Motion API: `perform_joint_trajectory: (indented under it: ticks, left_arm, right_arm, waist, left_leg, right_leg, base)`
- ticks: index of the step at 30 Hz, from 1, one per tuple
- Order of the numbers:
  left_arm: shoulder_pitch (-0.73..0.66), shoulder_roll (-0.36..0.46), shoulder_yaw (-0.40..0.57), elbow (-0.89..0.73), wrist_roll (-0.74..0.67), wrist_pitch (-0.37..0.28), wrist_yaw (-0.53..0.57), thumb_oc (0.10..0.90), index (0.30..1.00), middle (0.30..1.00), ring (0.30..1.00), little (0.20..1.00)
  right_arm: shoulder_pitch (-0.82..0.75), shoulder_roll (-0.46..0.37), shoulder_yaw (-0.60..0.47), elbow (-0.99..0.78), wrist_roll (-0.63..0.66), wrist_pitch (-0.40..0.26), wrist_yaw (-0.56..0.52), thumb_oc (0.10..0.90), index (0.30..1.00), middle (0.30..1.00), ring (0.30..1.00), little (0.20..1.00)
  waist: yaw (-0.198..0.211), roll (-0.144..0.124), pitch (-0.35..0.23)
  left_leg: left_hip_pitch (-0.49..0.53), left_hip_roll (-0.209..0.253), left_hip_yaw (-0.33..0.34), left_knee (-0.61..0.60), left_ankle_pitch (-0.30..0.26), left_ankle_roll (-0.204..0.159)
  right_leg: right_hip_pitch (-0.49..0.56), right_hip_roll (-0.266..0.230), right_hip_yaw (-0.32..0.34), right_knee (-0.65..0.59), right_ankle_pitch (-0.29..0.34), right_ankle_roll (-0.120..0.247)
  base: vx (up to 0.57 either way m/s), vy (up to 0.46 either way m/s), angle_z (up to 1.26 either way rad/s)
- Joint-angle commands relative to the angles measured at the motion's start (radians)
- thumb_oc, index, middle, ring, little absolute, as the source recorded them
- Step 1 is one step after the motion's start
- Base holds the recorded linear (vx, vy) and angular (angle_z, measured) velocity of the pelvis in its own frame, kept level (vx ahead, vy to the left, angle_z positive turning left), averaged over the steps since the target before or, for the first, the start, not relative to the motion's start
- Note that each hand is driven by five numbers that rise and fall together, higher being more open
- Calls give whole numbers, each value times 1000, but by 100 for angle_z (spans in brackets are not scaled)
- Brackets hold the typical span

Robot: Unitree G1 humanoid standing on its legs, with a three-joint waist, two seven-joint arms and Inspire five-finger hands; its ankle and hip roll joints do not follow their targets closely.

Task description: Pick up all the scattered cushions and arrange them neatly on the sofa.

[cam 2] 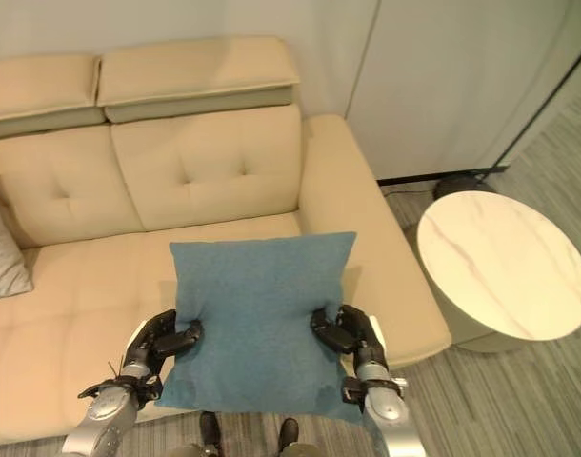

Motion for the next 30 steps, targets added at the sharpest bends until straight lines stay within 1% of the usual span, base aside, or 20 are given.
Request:
perform_joint_trajectory:
  ticks: [1, 3, 5, 6, 8, 9, 11, 13, 15, 16, 20, 21, 22, 24, 25, 26, 27, 28, 29, 30]
  left_arm:
    - [-94, 8, 11, -161, 25, -123, -76, 400, 300, 300, 300, 300]
    - [-81, 13, 24, -163, 27, -117, -78, 400, 300, 300, 300, 300]
    - [-81, 14, 24, -163, 27, -117, -78, 400, 300, 300, 300, 300]
    - [-105, 41, 36, -170, 49, -120, -72, 400, 300, 300, 300, 300]
    - [-105, 42, 36, -169, 49, -120, -72, 400, 300, 300, 300, 300]
    - [-110, 38, 34, -166, 48, -122, -73, 400, 300, 300, 300, 300]
    - [-107, 38, 31, -158, 54, -122, -70, 400, 300, 300, 300, 300]
    - [-103, 37, 30, -155, 54, -122, -68, 400, 300, 300, 300, 300]
    - [-103, 37, 30, -155, 54, -122, -68, 400, 300, 300, 300, 300]
    - [-91, 23, 29, -153, 57, -131, -78, 400, 300, 300, 300, 300]
    - [-89, 19, 30, -154, 55, -133, -79, 400, 300, 300, 300, 300]
    - [-89, 11, 21, -154, 55, -131, -86, 400, 300, 300, 300, 300]
    - [-89, 7, 15, -159, 54, -134, -88, 400, 300, 300, 300, 300]
    - [-102, 3, 3, -171, 54, -134, -88, 400, 300, 300, 300, 300]
    - [-103, 3, 3, -171, 54, -134, -88, 400, 300, 300, 300, 300]
    - [-114, -3, -3, -174, 47, -138, -87, 400, 300, 300, 300, 300]
    - [-118, -2, -4, -176, 48, -137, -86, 400, 300, 300, 300, 300]
    - [-118, -2, -6, -177, 49, -135, -87, 400, 300, 300, 300, 300]
    - [-113, -2, -6, -180, 51, -133, -86, 400, 300, 300, 300, 300]
    - [-113, -2, -6, -180, 51, -133, -86, 400, 300, 300, 300, 300]
  right_arm:
    - [-109, 56, 46, -135, 30, -110, 27, 400, 300, 300, 300, 300]
    - [-120, 72, 58, -132, 29, -106, 34, 400, 300, 300, 300, 300]
    - [-121, 73, 57, -132, 29, -106, 34, 400, 300, 300, 300, 300]
    - [-143, 103, 78, -135, 18, -102, 46, 400, 300, 300, 300, 300]
    - [-144, 103, 78, -134, 18, -102, 46, 400, 300, 300, 300, 300]
    - [-142, 100, 78, -136, 16, -104, 53, 400, 300, 300, 300, 300]
    - [-148, 93, 85, -132, 13, -108, 50, 400, 300, 300, 300, 300]
    - [-154, 94, 97, -129, 15, -110, 51, 400, 300, 300, 300, 300]
    - [-154, 94, 97, -129, 15, -111, 51, 400, 300, 300, 300, 300]
    - [-132, 83, 93, -138, 7, -116, 61, 400, 300, 300, 300, 300]
    - [-129, 77, 91, -139, 4, -115, 60, 400, 300, 300, 300, 300]
    - [-109, 71, 77, -142, 8, -115, 61, 400, 300, 300, 300, 300]
    - [-96, 67, 66, -147, 11, -116, 62, 400, 300, 300, 300, 300]
    - [-85, 54, 48, -156, 13, -118, 56, 400, 300, 300, 300, 300]
    - [-85, 54, 47, -156, 13, -118, 56, 400, 300, 300, 300, 300]
    - [-83, 40, 36, -160, 21, -118, 50, 400, 300, 300, 300, 300]
    - [-84, 38, 33, -159, 23, -116, 47, 400, 300, 300, 300, 300]
    - [-85, 37, 32, -159, 26, -116, 42, 400, 300, 300, 300, 300]
    - [-86, 36, 30, -158, 27, -115, 41, 400, 300, 300, 300, 300]
    - [-86, 36, 30, -158, 27, -115, 41, 400, 300, 300, 300, 300]
  waist:
    - [20, -61, -99]
    - [37, -72, -97]
    - [36, -73, -102]
    - [36, -82, -59]
    - [36, -83, -63]
    - [22, -82, -59]
    - [26, -86, -71]
    - [35, -90, -73]
    - [34, -90, -72]
    - [28, -88, -76]
    - [27, -85, -83]
    - [17, -75, -95]
    - [5, -72, -95]
    - [-9, -80, -82]
    - [-11, -79, -83]
    - [-18, -89, -75]
    - [-17, -85, -72]
    - [-13, -88, -72]
    - [-11, -92, -77]
    - [-11, -92, -77]
  left_leg:
    - [25, -35, -22, 75, -114, 12]
    - [27, -56, -33, 66, -126, 34]
    - [21, -57, -33, 65, -122, 35]
    - [21, -94, -54, 59, -138, 75]
    - [16, -94, -54, 59, -135, 76]
    - [33, -106, -76, 45, -134, 81]
    - [50, -121, -84, 18, -127, 85]
    - [68, -130, -86, -10, -120, 86]
    - [71, -130, -87, -12, -119, 86]
    - [84, -148, -118, -42, -101, 83]
    - [90, -149, -119, -47, -102, 80]
    - [94, -152, -121, -35, -118, 70]
    - [88, -151, -122, 11, -140, 59]
    - [34, -144, -97, 148, -166, 24]
    - [26, -142, -99, 160, -172, 24]
    - [-20, -116, -57, 261, -156, -2]
    - [-42, -100, -55, 302, -158, -4]
    - [-61, -90, -56, 312, -156, -1]
    - [-73, -79, -58, 289, -160, 4]
    - [-73, -79, -58, 289, -160, 4]
  right_leg:
    - [-7, -35, 60, 10, -2, 70]
    - [-16, -57, 71, 36, 5, 89]
    - [-23, -58, 71, 36, 7, 89]
    - [-142, -88, 150, 230, 26, 108]
    - [-147, -89, 150, 229, 29, 107]
    - [-176, -13, 223, 234, 0, 100]
    - [-179, 21, 232, 196, -1, 93]
    - [-173, 41, 209, 164, 7, 88]
    - [-172, 42, 208, 163, 8, 88]
    - [-173, 75, 242, 129, 14, 89]
    - [-159, 77, 249, 111, 17, 87]
    - [-136, 73, 257, 84, 19, 79]
    - [-116, 70, 253, 65, 18, 75]
    - [-92, 49, 238, 48, 21, 69]
    - [-94, 50, 235, 48, 21, 69]
    - [-64, 32, 229, 23, 18, 59]
    - [-54, 35, 225, 14, 18, 54]
    - [-48, 31, 226, 8, 16, 53]
    - [-45, 25, 226, 4, 14, 55]
    - [-45, 25, 226, 4, 14, 55]
  base:
    - [61, 323, 22]
    - [15, 261, 9]
    - [-56, 250, 10]
    - [-101, 403, 8]
    - [-32, 247, 4]
    - [72, 120, 5]
    - [101, 96, 6]
    - [66, 13, 23]
    - [66, -24, -4]
    - [131, -49, 8]
    - [98, -41, 46]
    - [180, -76, -1]
    - [198, -107, 21]
    - [40, -64, 59]
    - [0, -56, 46]
    - [2, -36, 25]
    - [14, -44, 19]
    - [47, -13, 13]
    - [44, -8, 4]
    - [74, 6, -5]
